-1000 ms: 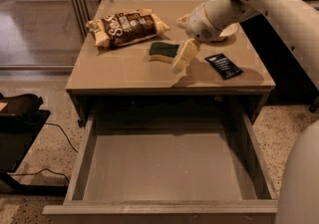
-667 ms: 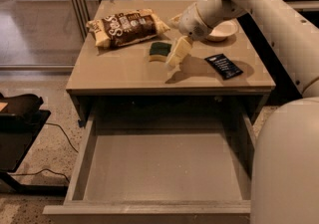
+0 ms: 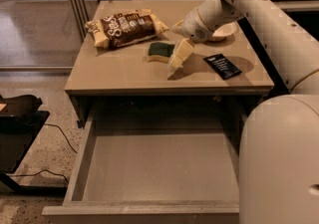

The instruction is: Place sponge into top drawer

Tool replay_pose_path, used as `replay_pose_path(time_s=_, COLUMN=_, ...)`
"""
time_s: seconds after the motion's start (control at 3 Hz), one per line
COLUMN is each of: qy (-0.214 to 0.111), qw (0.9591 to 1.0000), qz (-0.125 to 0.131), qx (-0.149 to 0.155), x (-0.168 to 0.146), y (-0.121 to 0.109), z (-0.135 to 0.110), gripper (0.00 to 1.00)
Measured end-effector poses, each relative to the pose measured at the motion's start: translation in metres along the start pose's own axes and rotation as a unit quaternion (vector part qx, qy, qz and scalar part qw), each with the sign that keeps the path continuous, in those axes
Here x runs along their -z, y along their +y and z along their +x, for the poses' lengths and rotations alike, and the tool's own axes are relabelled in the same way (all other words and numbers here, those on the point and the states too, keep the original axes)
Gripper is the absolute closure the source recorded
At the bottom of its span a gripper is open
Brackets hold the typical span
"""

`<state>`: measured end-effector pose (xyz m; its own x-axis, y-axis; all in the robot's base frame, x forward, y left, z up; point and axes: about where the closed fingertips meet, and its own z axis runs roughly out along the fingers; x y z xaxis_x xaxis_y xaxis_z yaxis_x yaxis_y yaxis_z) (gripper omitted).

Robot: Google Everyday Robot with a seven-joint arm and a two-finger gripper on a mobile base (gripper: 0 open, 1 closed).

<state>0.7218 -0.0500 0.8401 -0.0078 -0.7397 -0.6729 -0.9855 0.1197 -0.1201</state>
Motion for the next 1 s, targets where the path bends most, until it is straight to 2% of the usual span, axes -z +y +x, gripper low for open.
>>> replay_pose_path(time_s=0.33, qy=0.001, qw=1.0000, qz=-0.003, qx=-0.001, x=-0.0025, y=0.0013, z=0.0010, gripper=0.00)
replay_pose_path(time_s=0.67, qy=0.001, qw=1.0000, qz=-0.003, qx=-0.001, x=-0.0026, y=0.0013, z=0.0010, gripper=0.19)
replay_pose_path(time_s=1.0, qy=0.001, qw=1.0000, qz=-0.003, qx=-0.001, x=-0.0027, y=0.0013, z=0.0010, gripper=0.42)
